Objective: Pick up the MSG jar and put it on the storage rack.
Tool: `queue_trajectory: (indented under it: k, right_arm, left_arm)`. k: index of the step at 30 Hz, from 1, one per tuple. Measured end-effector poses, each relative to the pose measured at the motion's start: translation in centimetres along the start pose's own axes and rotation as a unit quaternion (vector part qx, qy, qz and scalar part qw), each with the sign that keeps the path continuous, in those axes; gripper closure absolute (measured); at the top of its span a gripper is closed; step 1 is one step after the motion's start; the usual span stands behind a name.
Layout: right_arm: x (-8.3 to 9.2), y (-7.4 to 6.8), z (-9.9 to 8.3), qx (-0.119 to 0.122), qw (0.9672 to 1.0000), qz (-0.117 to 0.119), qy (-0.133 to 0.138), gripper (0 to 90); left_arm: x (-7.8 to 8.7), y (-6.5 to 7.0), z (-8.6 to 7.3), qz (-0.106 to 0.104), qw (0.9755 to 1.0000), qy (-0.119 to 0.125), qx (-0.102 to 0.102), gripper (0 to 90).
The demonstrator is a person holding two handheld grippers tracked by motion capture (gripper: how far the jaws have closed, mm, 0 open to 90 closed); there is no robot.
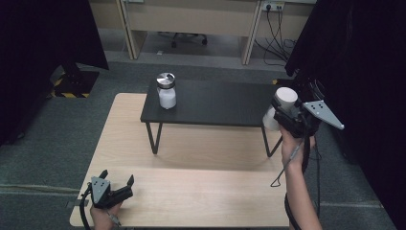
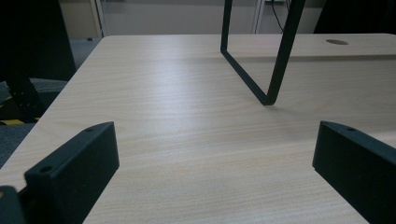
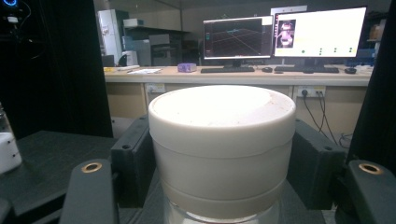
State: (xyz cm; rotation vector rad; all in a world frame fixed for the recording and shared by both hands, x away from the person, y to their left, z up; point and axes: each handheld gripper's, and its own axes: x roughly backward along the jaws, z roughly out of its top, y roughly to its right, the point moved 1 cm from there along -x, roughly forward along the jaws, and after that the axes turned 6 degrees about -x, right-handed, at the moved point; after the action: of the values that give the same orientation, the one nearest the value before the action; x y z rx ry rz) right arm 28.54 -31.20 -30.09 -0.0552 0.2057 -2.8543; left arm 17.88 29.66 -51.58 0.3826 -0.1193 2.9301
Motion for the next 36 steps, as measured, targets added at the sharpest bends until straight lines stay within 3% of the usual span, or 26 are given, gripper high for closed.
queue_trajectory:
  k: [36]
  right_arm:
    - [-4.2, 1.2, -0.1, -0.005, 0.9999, -0.009, 0.01, 33.6]
  left_arm:
    - [0.0, 0.1, 0.1, 0.002, 1.0, -0.003, -0.006, 0.0]
